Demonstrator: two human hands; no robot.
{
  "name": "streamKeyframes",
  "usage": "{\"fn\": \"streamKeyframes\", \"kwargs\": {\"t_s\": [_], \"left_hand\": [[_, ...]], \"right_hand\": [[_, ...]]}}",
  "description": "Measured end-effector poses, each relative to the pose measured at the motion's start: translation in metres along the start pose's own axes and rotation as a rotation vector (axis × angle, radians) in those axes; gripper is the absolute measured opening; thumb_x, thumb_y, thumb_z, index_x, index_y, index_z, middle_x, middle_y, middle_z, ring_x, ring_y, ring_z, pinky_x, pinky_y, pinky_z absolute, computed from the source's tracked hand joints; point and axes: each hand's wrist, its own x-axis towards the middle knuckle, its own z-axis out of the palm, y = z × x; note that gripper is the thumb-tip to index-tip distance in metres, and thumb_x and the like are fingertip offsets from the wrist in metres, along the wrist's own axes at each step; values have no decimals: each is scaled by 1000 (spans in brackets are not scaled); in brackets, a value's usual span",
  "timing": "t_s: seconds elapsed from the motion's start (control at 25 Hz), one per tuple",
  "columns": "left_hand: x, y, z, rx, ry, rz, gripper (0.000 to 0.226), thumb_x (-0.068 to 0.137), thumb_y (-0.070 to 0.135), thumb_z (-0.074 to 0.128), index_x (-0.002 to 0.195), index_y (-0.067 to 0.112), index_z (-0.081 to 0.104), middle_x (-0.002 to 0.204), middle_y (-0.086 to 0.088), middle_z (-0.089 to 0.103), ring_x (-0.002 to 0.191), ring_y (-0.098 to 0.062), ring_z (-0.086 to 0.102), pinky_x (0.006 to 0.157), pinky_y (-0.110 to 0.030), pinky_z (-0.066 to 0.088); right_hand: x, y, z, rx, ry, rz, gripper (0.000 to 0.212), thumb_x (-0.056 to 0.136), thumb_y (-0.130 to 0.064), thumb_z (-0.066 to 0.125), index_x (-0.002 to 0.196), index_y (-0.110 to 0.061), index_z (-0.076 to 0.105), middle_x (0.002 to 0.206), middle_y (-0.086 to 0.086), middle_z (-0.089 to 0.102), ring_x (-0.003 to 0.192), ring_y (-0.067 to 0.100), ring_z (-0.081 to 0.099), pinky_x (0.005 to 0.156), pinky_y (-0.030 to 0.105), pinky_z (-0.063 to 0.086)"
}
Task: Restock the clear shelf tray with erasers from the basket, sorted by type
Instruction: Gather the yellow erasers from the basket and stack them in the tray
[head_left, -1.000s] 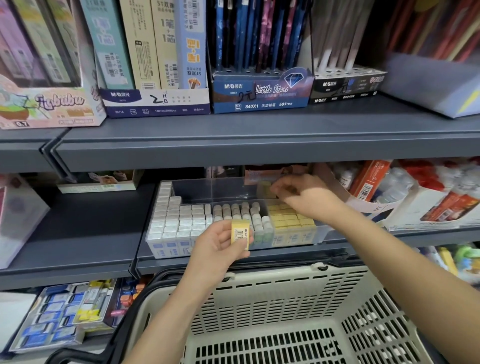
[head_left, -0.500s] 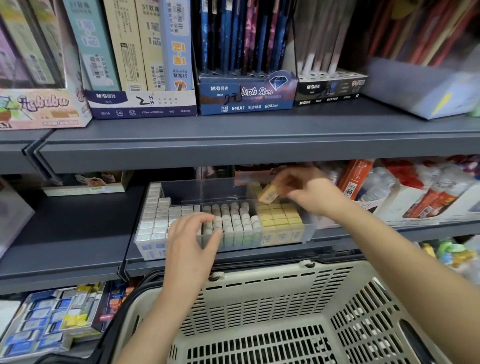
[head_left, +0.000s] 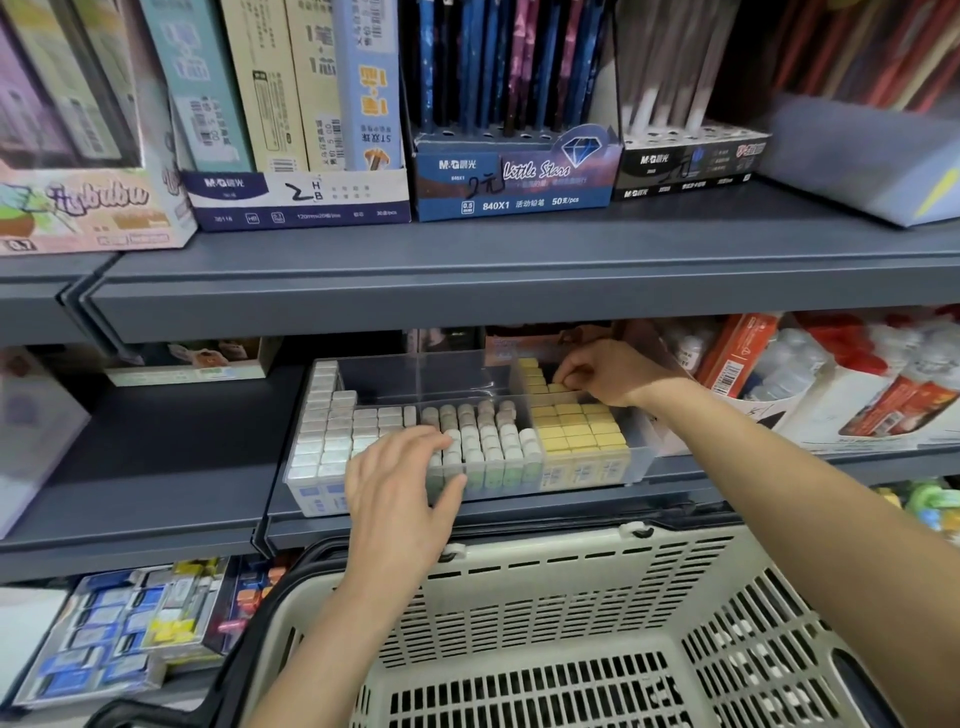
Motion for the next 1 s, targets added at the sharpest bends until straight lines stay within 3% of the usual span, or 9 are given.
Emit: {"fn": "streamKeyframes", "kwargs": {"t_s": [0.12, 0.2, 0.28, 0.36, 0.48, 0.56, 0.68, 0.84, 1.0], "left_hand": [[-1, 0, 0, 8, -4, 5, 30, 82, 28, 68, 111, 25, 63, 122, 11, 55, 119, -10, 45, 104, -23, 13], [-4, 5, -3, -39, 13, 4, 28, 83, 25, 67, 110, 24, 63, 121, 13, 54, 119, -9, 44, 106, -25, 16], [-9, 17, -10, -194, 50, 28, 24, 84, 18, 66, 106, 27, 62, 115, 20, 53, 115, -1, 44, 105, -17, 23], [-23, 35, -15, -412, 28, 52, 25, 84, 20, 61, 98, 41, 58, 101, 25, 57, 103, 7, 50, 92, -6, 35], [-60, 58, -5, -685, -170, -52, 17, 80, 42, 49, 90, 53, 58, 90, 21, 63, 85, 2, 60, 73, -10, 48], [-84, 61, 14, -700, -320, -108, 11, 82, 43, 49, 86, 46, 59, 85, 18, 64, 79, 2, 60, 68, -10, 48], [-114, 47, 43, -526, -541, -185, 9, 90, 23, 55, 90, 31, 58, 85, 17, 60, 82, 5, 57, 73, -5, 43], [-158, 6, 78, -316, -848, -479, 7, 90, 22, 59, 97, 21, 58, 98, 6, 62, 92, -8, 59, 76, -16, 45], [-199, -13, 95, -67, -1163, -325, 15, 84, 25, 66, 98, 24, 59, 97, 8, 60, 90, -10, 59, 81, -25, 50]], "right_hand": [[-6, -4, -4, -27, 6, 14, 30, 96, -8, 42, 114, -20, 64, 127, -1, 58, 113, 13, 52, 87, 14, 33], [-21, -11, -8, -2, 112, 34, 31, 96, -9, 42, 116, -20, 62, 127, 0, 58, 114, 17, 53, 87, 16, 34], [-49, -18, -9, 120, 225, 19, 27, 95, -11, 46, 113, -20, 64, 118, 1, 64, 107, 19, 59, 90, 20, 41], [-89, -21, -1, 288, 303, -49, 21, 92, -16, 53, 106, -24, 66, 103, -6, 69, 95, 14, 65, 87, 25, 50], [-154, -19, 24, 706, 288, -123, 15, 87, -16, 60, 89, -29, 69, 80, -3, 72, 74, 7, 68, 70, 19, 55], [-177, -11, 50, 845, 174, -73, 15, 87, -13, 59, 81, -22, 69, 71, 2, 71, 62, 10, 66, 60, 21, 54], [-196, 0, 110, 512, -152, -5, 10, 89, -20, 60, 82, -17, 67, 73, -4, 70, 66, 7, 66, 67, 25, 54], [-210, 6, 187, 66, -546, -16, 20, 87, -29, 61, 102, -16, 65, 105, -1, 66, 96, 14, 61, 85, 28, 49], [-232, 4, 229, -33, -792, -57, 26, 85, -29, 64, 108, -18, 60, 111, 0, 62, 98, 17, 58, 87, 30, 48]]}}
